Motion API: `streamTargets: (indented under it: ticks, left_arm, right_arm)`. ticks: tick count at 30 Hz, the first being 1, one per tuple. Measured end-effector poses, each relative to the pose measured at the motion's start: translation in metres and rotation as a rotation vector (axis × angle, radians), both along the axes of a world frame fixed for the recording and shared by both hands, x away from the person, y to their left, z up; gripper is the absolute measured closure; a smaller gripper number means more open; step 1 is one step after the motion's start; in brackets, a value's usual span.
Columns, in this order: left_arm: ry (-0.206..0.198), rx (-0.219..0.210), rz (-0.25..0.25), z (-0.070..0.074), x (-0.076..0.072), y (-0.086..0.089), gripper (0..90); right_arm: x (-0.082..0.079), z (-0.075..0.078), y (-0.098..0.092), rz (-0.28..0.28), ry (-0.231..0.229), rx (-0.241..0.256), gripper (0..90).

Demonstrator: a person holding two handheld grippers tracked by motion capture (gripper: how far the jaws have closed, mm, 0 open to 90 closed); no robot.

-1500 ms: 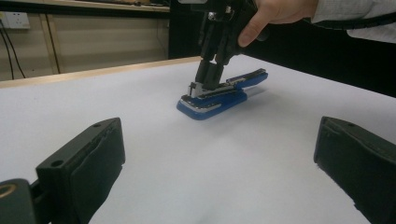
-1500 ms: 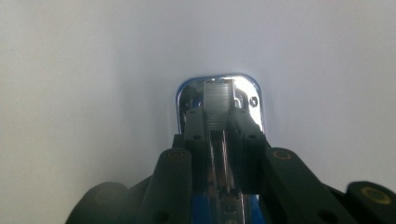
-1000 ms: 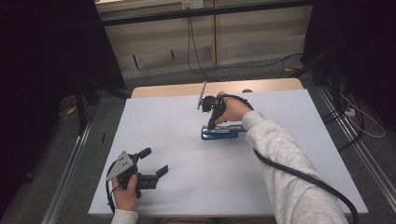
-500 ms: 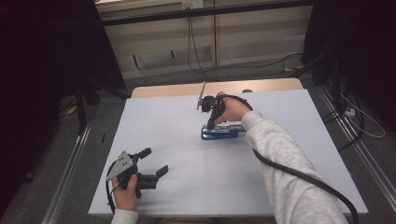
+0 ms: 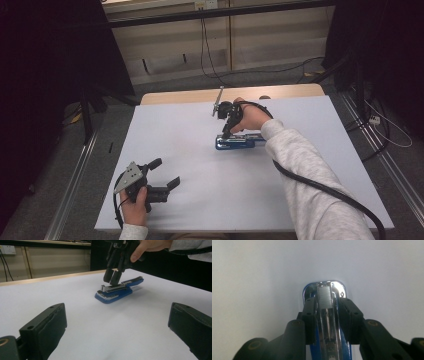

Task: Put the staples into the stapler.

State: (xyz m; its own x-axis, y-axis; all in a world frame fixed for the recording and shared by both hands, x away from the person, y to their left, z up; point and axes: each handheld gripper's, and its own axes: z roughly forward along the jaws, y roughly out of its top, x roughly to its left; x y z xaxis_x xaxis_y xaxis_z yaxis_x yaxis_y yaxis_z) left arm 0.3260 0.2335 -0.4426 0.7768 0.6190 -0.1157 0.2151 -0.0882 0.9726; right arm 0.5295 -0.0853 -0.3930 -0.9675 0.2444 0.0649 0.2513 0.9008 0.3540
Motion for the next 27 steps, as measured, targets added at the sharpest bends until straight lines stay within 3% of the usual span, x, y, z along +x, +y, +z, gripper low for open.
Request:
streamTargets:
  ticks: [13, 16, 17, 24, 27]
  left_arm:
    - [0.022, 0.003, -0.002, -0.001, 0.004, -0.005, 2.0]
    - [0.024, 0.008, -0.004, 0.0, 0.006, -0.007, 2.0]
    - [0.023, 0.007, -0.005, 0.0, 0.007, -0.007, 2.0]
    - [0.074, 0.018, -0.005, 0.0, 0.012, -0.01, 2.0]
    - [0.078, 0.031, -0.007, 0.002, 0.016, -0.015, 2.0]
  right_arm:
    - [-0.01, 0.008, -0.022, -0.063, -0.02, 0.117, 53.1]
    - [-0.012, 0.008, -0.027, -0.085, -0.027, 0.129, 47.4]
    - [-0.014, 0.007, -0.032, -0.106, -0.027, 0.153, 43.2]
    - [-0.019, 0.004, -0.049, -0.161, -0.04, 0.186, 33.3]
    - [-0.024, 0.005, -0.063, -0.198, -0.052, 0.194, 27.9]
